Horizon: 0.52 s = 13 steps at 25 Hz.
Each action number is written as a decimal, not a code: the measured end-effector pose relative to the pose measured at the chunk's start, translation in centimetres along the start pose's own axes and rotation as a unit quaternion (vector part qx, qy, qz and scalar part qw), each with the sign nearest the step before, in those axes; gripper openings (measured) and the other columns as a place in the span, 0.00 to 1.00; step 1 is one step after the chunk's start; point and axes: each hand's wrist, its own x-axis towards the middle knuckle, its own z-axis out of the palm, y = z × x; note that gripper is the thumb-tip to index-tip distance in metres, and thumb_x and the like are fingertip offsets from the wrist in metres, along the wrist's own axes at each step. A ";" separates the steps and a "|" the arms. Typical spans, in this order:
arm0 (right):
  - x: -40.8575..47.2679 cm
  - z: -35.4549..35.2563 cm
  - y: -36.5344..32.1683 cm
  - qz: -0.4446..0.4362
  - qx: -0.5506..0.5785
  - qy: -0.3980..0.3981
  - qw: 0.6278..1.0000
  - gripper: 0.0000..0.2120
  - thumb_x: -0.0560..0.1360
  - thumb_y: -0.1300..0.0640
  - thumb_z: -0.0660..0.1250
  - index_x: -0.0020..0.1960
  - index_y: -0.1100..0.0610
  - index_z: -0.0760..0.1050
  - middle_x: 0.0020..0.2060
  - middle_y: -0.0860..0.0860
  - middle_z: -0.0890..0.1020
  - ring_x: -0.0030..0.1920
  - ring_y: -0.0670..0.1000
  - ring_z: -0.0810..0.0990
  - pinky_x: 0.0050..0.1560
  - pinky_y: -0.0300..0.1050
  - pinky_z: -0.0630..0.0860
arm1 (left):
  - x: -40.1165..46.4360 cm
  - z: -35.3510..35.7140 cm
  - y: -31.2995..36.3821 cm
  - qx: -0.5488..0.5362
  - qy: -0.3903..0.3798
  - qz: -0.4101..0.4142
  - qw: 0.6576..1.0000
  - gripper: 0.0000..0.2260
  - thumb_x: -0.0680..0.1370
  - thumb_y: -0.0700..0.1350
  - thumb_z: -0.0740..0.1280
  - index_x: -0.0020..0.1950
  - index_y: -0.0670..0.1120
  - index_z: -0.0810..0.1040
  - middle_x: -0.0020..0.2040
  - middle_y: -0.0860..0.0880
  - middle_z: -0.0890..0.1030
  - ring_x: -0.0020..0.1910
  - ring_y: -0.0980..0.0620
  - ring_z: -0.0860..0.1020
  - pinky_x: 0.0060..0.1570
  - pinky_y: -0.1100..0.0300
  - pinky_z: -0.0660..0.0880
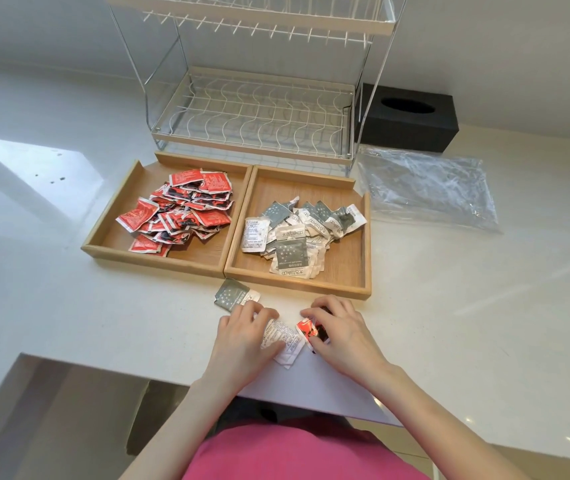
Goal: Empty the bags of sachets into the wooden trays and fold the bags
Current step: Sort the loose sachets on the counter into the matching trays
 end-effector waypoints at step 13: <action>-0.2 -1.2 -0.3 0.077 0.067 -0.039 0.994 0.10 0.71 0.51 0.66 0.49 0.54 0.73 0.48 0.52 0.79 0.50 0.55 0.76 0.48 0.49 0.72 | 0.4 -0.4 0.5 -0.034 -0.070 0.019 0.997 0.10 0.75 0.47 0.60 0.54 0.48 0.72 0.48 0.50 0.74 0.52 0.49 0.72 0.45 0.59 0.61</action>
